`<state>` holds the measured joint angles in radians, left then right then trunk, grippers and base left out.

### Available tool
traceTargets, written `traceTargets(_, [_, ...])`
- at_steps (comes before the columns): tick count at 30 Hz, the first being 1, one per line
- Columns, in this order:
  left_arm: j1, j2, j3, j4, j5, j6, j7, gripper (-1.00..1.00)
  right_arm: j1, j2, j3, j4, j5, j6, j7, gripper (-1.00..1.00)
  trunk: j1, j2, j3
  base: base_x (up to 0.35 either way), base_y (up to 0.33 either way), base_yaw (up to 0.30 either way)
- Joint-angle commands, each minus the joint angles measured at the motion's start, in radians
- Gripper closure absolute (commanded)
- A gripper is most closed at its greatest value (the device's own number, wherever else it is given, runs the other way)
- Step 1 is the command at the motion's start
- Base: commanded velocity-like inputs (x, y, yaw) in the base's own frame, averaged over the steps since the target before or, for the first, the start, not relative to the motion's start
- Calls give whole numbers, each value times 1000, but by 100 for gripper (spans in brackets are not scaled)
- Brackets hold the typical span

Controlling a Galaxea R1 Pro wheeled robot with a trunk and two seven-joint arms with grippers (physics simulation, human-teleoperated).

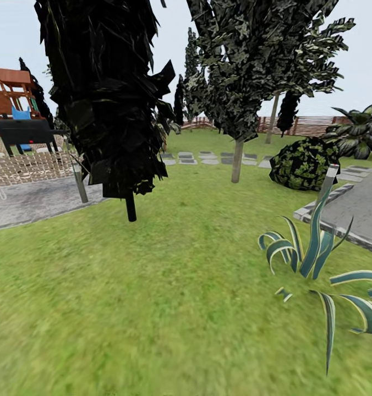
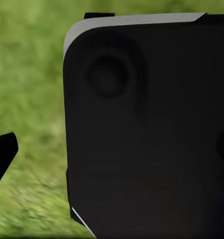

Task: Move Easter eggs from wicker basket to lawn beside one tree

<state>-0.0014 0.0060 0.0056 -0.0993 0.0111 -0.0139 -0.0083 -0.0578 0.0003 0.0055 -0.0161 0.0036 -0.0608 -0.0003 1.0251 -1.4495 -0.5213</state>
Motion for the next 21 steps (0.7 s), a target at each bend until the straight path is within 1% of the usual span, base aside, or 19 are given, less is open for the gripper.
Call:
traceTargets(1, [0, 0, 0, 0, 1, -1, -1, -100, 0, 0, 0, 1, 0, -3, 0, -100, 0, 0, -2, 0, 0, 193])
traceTargets(4, [0, 0, 1, 0, 1, 0, -1, -100, 0, 0, 1, 1, 0, -4, 0, -100, 0, 0, -7, 0, 0, 193])
traceTargets(7, [0, 1, 1, 0, 2, 0, -1, -100, 0, 0, 1, 1, 1, -4, 0, -100, 0, 0, -11, 132, 62, 183])
traceTargets(10, [0, 2, 3, 0, 3, 0, -1, -100, 0, 0, 0, 1, 1, -4, 0, -100, 0, 0, -12, 241, 128, 72])
traceTargets(21, [0, 1, 4, -1, 3, 0, 2, -100, 0, -2, 2, 2, 1, -2, 1, -100, 0, 0, -12, 287, 135, 4])
